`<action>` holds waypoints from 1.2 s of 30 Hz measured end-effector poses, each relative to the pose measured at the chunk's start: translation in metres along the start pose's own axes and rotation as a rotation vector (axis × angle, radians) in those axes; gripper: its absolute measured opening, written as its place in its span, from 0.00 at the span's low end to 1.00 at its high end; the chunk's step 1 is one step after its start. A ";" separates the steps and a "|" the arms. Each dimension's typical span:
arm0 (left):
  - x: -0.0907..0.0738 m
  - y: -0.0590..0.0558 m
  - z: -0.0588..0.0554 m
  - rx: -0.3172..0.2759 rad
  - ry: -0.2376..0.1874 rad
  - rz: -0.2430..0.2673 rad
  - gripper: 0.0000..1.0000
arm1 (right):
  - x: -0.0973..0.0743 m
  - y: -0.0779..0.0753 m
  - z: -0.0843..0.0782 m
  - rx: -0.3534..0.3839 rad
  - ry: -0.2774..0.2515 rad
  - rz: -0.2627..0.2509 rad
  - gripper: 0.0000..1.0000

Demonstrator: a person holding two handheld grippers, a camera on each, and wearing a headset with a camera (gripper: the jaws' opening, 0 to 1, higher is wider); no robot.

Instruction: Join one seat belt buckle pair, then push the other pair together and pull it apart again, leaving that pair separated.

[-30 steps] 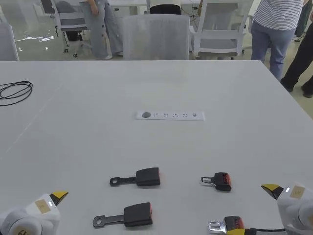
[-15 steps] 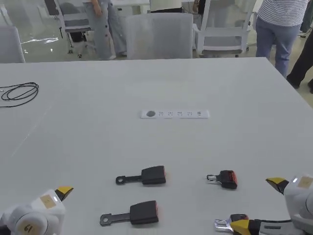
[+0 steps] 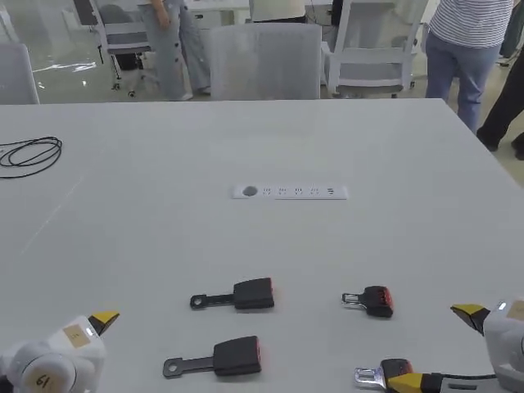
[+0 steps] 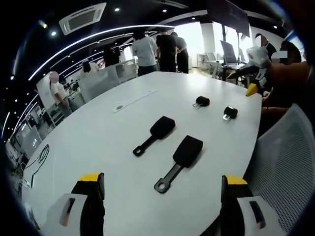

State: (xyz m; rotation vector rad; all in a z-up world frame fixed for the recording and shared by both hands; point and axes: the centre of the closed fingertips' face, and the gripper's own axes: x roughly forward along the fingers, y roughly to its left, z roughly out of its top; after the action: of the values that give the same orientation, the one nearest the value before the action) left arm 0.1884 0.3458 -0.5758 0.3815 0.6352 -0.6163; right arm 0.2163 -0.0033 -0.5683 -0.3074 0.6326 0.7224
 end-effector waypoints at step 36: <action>0.013 -0.004 0.011 0.074 0.011 -0.043 0.93 | -0.002 0.007 -0.004 -0.193 0.074 0.019 0.83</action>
State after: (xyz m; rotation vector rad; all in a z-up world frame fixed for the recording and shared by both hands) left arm 0.1985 0.3316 -0.5766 0.4413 0.6332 -0.6802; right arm 0.2085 -0.0007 -0.5704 -0.5083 0.6375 0.7947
